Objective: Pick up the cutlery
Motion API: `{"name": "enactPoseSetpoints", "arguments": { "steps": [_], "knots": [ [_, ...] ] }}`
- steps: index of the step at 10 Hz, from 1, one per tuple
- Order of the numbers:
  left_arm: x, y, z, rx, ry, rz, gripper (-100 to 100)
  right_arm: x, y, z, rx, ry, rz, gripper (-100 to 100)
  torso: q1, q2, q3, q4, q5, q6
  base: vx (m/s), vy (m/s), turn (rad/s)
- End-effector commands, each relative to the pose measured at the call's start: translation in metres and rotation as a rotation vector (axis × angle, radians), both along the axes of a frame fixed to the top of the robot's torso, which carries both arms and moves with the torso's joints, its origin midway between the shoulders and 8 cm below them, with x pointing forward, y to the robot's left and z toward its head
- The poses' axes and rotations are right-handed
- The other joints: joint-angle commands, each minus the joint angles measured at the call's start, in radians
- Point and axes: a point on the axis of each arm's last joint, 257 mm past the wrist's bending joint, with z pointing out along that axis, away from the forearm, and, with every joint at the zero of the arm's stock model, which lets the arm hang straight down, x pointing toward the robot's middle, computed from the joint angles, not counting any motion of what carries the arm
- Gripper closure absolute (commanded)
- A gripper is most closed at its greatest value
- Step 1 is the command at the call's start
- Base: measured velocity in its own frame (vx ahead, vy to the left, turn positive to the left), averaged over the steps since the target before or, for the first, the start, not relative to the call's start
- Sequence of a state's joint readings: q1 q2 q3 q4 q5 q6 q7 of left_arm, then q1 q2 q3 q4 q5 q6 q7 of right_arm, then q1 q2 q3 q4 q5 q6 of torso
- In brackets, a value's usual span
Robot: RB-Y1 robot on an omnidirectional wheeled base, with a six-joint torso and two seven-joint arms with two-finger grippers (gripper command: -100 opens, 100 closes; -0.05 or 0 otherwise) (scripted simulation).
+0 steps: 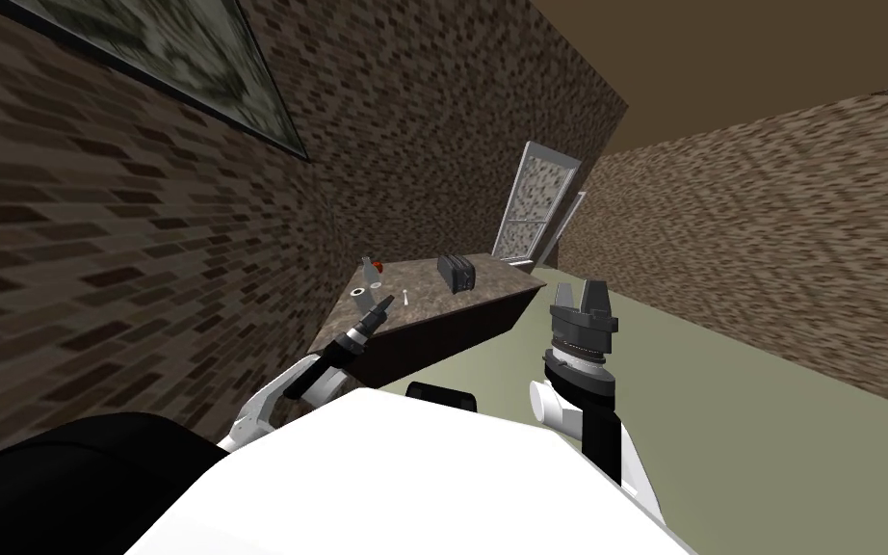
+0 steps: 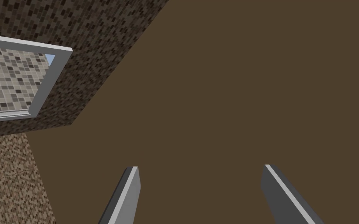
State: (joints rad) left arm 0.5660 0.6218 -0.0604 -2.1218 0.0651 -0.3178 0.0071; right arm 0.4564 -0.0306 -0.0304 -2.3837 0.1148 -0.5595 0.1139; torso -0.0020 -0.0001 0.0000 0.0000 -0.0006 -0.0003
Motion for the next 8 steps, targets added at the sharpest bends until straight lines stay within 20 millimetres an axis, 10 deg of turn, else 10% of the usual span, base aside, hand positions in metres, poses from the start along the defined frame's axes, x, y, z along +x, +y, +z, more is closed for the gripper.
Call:
{"name": "enactPoseSetpoints", "arguments": {
  "steps": [1,8],
  "knots": [
    [0.0,0.008,-0.018,0.043,0.05,-0.005,-100,0.0,0.0,0.0,0.0,0.0,0.0,0,0.0,0.0,0.0,0.0,0.0,0.0,0.008,-0.039,-0.089],
    [-0.001,0.035,-0.065,0.204,0.198,-0.027,-100,0.0,0.0,0.0,0.0,0.0,0.0,0,0.0,-0.001,-0.001,0.0,0.0,0.0,0.013,-0.037,-0.077]
  ]
}}
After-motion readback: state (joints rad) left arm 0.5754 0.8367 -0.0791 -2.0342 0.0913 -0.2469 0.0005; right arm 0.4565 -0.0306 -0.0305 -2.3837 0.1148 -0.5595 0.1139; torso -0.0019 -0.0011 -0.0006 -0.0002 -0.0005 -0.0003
